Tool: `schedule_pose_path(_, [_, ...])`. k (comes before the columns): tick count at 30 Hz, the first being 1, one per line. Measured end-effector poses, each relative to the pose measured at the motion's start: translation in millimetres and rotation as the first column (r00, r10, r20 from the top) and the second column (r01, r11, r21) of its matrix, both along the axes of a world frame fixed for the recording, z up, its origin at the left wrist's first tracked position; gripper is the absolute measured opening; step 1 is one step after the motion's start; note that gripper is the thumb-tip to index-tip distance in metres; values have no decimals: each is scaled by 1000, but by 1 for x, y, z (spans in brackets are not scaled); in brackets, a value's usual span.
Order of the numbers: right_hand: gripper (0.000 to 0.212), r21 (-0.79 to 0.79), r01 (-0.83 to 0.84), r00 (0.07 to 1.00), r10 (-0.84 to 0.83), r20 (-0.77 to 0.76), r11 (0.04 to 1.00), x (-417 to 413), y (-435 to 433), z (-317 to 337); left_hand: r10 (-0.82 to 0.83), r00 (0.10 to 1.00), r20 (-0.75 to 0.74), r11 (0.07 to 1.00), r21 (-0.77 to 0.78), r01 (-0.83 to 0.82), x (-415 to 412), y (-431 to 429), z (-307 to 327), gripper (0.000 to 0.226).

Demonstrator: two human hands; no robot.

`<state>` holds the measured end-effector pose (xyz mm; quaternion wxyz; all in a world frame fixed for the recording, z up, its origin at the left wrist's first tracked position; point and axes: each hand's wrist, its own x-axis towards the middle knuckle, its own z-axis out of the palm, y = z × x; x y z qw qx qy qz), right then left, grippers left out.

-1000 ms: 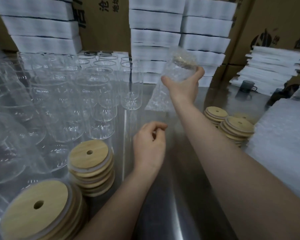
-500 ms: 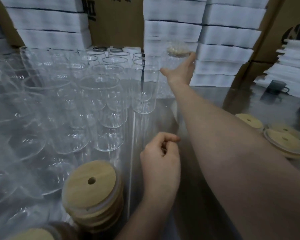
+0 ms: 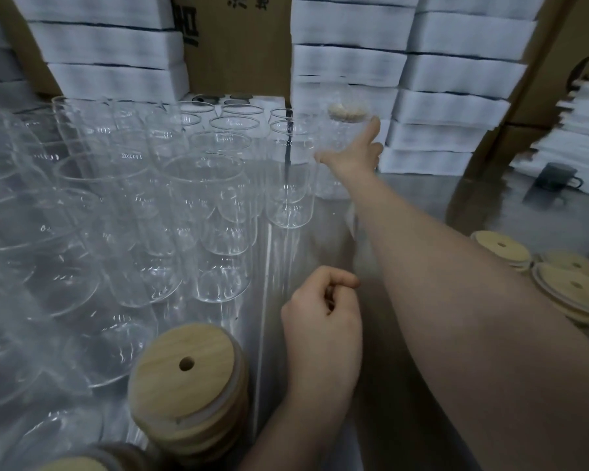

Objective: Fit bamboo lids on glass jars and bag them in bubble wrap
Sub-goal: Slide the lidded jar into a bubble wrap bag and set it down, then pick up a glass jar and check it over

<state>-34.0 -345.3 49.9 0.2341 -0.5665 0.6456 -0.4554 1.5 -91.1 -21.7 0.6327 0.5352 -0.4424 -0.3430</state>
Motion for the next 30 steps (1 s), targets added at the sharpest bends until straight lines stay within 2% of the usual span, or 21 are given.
schedule_pose_path(2, [104, -40, 57, 996, -54, 69, 998, -4, 10, 5, -15, 998, -56, 1000, 12, 16, -1, -3, 1, 25])
schedule_pose_path(5, [73, -333, 201, 954, -107, 280, 921, -4, 34, 8, -21, 997, -79, 999, 27, 23, -2, -5, 1, 21])
schedule_pose_path(7, [58, -505, 117, 935, 77, 346, 855, -2, 55, 8, -18, 997, -73, 999, 25, 20, -2, -4, 0, 23])
schedule_pose_path(8, [54, -542, 1, 940, 184, 287, 840, 1, 65, 7, -16, 997, -74, 1000, 25, 18, -2, -4, 0, 27])
schedule_pose_path(11, [52, -465, -296, 937, 347, 28, 835, 10, 81, 3, -7, 997, -82, 1000, 24, 9, -3, -4, 2, 32])
schedule_pose_path(15, [57, -350, -355, 935, 341, -103, 867, 15, 87, -3, 4, 995, -97, 999, 32, -1, -1, -2, 5, 35])
schedule_pose_path(23, [60, -330, -400, 916, 379, -128, 855, 11, 99, -25, 25, 997, -73, 1000, 17, -24, 3, 2, 3, 32])
schedule_pose_path(27, [61, -391, -316, 940, 340, -8, 865, 1, 114, -27, 64, 996, -67, 998, -10, -65, 3, 2, 5, 31])
schedule_pose_path(30, [66, -459, -220, 949, 298, 105, 861, -12, 135, -27, 162, 986, 38, 983, -97, -158, 3, 5, 10, 38])
